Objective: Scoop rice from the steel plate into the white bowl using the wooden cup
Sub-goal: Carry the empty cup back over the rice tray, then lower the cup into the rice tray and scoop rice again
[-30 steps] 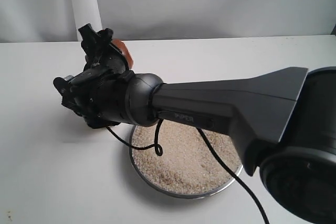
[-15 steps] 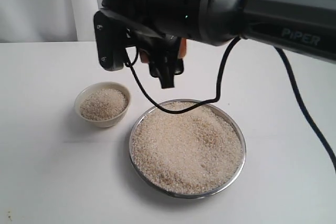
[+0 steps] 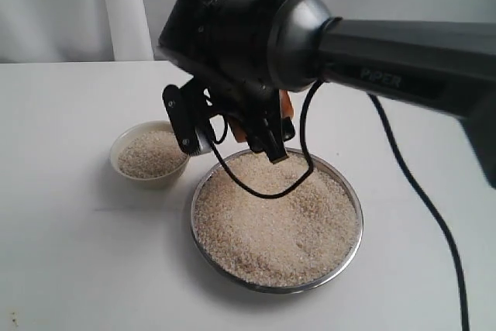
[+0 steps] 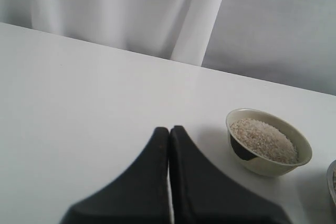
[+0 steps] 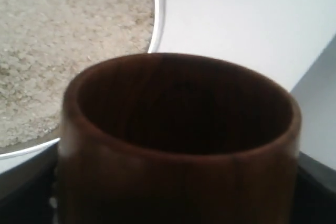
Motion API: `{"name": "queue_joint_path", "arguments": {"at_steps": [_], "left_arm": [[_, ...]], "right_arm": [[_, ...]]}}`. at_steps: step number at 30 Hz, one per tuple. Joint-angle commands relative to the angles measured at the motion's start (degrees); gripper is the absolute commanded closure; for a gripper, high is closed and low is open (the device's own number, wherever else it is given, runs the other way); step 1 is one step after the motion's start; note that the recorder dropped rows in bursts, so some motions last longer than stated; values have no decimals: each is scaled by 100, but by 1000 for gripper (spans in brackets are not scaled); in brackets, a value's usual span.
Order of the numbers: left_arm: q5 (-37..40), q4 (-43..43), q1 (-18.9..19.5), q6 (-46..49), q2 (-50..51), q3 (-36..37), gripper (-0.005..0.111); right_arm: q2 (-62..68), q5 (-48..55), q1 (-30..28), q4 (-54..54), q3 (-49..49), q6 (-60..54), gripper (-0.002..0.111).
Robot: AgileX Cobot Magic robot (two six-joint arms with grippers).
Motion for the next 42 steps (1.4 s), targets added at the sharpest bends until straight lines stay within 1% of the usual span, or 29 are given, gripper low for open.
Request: {"name": "queue_joint_path", "arguments": {"at_steps": [1, 5, 14, 20, 27, 30, 42], "left_arm": [[-36, -9, -27, -22, -14, -18, 107], [-36, -9, -27, -22, -14, -18, 107], [-36, -9, -27, -22, -14, -18, 107], [-36, -9, -27, -22, -14, -18, 107], [-36, -9, -27, -22, -14, -18, 107], [-36, -9, -27, -22, -14, -18, 107], [-36, -9, -27, -22, -14, -18, 107]], "right_arm": [[407, 23, -41, -260, -6, -273, 108], [617, 23, -41, -404, 7, -273, 108], [641, 23, -41, -773, 603, -212, 108], [681, 23, -41, -859, 730, -147, 108], [934, 23, -30, -702, 730, -125, 108], [1012, 23, -30, -646, 730, 61, 108], [1014, 23, -30, 200, 730, 225, 108]]}}
